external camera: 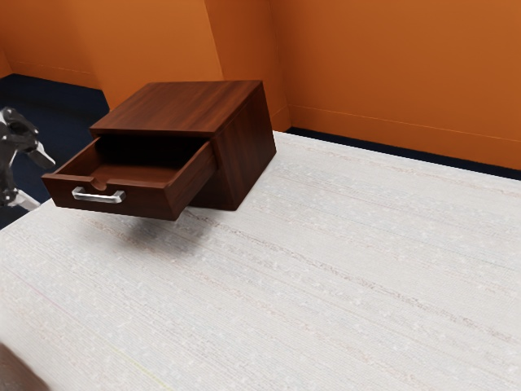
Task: Pull the drawer handle with one arm to open the drawer
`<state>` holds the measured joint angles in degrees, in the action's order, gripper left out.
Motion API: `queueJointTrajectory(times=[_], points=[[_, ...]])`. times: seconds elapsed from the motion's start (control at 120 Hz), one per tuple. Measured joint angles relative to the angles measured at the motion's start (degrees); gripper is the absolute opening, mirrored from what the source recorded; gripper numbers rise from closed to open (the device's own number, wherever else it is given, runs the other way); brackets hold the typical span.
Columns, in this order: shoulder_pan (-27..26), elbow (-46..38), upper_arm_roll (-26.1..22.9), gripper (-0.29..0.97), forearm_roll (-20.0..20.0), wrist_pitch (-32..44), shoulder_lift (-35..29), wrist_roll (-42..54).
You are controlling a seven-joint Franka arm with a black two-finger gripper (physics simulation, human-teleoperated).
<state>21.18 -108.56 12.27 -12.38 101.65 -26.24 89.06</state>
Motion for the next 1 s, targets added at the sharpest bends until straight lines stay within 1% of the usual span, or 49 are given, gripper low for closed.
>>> queueJointTrajectory(times=[0.075,0.175,0.2,0.275,0.333,0.417,0.492,0.575,0.658,0.783,1.0], points=[[-0.5,0.61,-5.47,0.61,1.3,-5.34,-0.39,-6.25],[-0.19,1.89,-11.75,0.64,3.71,-8.47,0.72,-15.16],[-0.01,2.49,-13.27,0.64,4.45,-8.92,1.81,-17.42],[-2.27,7.87,-15.67,0.65,6.8,-9.48,8.84,-23.83],[-4.05,12.14,-16.27,0.66,7.96,-9.79,12.31,-28.3],[-8.85,20.0,-16.51,0.67,8.92,-10.13,17.35,-34.16],[-11.47,24.0,-16.27,0.67,9.23,-10.73,19.61,-39.48],[-11.68,24.73,-15.54,0.67,9.4,-12.44,21.42,-46.04],[-10.64,24.8,-15.02,0.68,9.31,-14.17,23.29,-51.57],[-9.65,24.8,-15.63,0.68,9.54,-15.76,24.2,-59.02],[-12.99,24.64,-15.71,0.68,9.81,-17.14,24.62,-69.83]])
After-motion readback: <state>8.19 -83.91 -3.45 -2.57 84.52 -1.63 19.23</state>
